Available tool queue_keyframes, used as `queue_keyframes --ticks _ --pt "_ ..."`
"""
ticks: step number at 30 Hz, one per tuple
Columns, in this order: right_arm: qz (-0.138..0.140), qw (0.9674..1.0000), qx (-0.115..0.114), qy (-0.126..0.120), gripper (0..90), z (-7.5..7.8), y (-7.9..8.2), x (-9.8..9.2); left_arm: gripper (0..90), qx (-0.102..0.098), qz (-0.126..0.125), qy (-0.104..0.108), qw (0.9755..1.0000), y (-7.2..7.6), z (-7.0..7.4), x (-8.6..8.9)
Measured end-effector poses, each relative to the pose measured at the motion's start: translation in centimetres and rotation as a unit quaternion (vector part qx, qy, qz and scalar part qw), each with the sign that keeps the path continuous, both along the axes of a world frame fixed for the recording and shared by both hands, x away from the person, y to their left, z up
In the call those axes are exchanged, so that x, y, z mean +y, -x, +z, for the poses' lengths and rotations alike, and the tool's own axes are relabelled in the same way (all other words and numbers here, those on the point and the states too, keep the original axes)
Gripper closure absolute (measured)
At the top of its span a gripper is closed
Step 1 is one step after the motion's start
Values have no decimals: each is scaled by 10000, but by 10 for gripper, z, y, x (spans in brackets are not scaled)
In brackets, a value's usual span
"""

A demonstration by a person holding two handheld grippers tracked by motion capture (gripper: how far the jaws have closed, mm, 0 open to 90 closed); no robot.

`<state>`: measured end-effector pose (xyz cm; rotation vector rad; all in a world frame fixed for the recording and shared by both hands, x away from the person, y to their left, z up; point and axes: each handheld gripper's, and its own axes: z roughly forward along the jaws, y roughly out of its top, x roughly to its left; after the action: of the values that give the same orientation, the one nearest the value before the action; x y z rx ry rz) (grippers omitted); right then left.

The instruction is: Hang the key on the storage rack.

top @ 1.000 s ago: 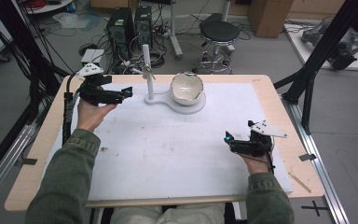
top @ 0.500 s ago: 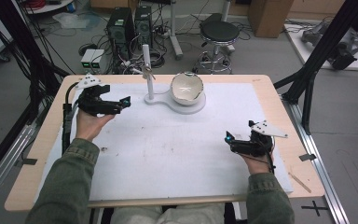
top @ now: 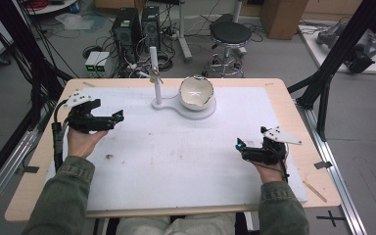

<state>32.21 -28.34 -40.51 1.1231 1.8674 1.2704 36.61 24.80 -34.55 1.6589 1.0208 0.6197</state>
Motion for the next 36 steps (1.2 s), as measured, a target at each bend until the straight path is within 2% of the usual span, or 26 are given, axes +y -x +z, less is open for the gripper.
queue_keyframes --ticks 7,8,14,17,22,27,30,31,36 --pt "1 10000 4 0 5 0 0 0 16 -136 277 87 9995 13 -8 14" --pt "-4 10000 26 -12 5 0 1 0 16 -201 368 71 9991 17 -11 18" --pt "-3 10000 18 4 5 0 0 0 16 -306 645 89 9974 27 -22 30" --pt "-1 10000 14 4 5 0 0 0 16 -284 727 135 9969 30 -25 35" --pt "2 10000 6 19 5 0 0 1 16 -316 988 355 9940 40 -33 49" --pt "5 10000 2 15 5 0 0 1 16 -354 1169 392 9917 45 -37 57" --pt "1 10000 34 22 5 -1 0 1 16 -459 1307 430 9894 51 -42 62" --pt "1 10000 34 22 5 -1 0 1 16 -459 1307 430 9894 51 -42 62" --pt "-25 10000 38 20 5 -1 0 1 16 -573 1479 465 9862 60 -49 68"
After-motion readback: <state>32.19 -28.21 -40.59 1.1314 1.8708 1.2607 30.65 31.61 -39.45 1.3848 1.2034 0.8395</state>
